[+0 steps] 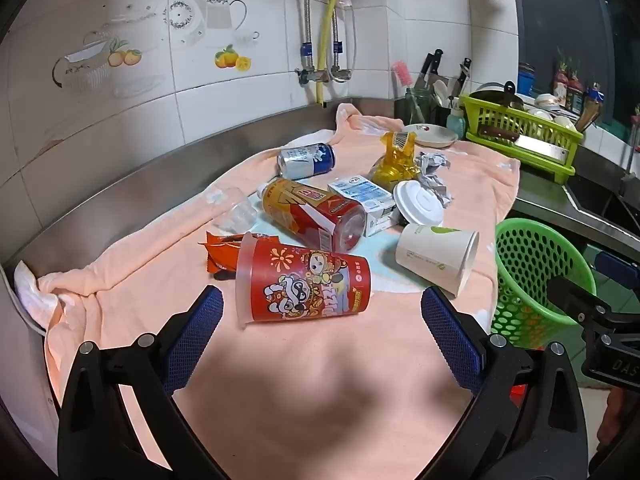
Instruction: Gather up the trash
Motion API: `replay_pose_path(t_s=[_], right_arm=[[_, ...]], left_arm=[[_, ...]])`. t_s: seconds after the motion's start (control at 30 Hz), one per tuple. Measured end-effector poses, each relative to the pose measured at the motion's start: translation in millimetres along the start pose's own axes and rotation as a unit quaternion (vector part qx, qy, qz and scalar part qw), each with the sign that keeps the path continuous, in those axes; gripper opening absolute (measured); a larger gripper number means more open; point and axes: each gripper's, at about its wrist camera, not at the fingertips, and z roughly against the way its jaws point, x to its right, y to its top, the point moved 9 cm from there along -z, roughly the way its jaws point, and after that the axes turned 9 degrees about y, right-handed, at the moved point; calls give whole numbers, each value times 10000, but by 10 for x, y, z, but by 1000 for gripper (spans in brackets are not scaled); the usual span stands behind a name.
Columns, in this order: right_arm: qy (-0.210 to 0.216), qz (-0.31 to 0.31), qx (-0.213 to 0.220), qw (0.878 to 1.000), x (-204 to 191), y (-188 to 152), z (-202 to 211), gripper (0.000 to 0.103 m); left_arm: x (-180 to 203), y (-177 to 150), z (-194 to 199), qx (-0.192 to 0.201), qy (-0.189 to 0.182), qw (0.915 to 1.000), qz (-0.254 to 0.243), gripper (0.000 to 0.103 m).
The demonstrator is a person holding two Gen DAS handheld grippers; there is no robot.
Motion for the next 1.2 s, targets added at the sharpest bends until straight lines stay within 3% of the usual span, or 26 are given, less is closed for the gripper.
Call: replay_pose_path(t_s=[1.2], right_arm=[[16,-6,-10,10000,-45,2,-13,97]], left_arm=[[-17,-28,-22,-72,-17,9999,102,98]])
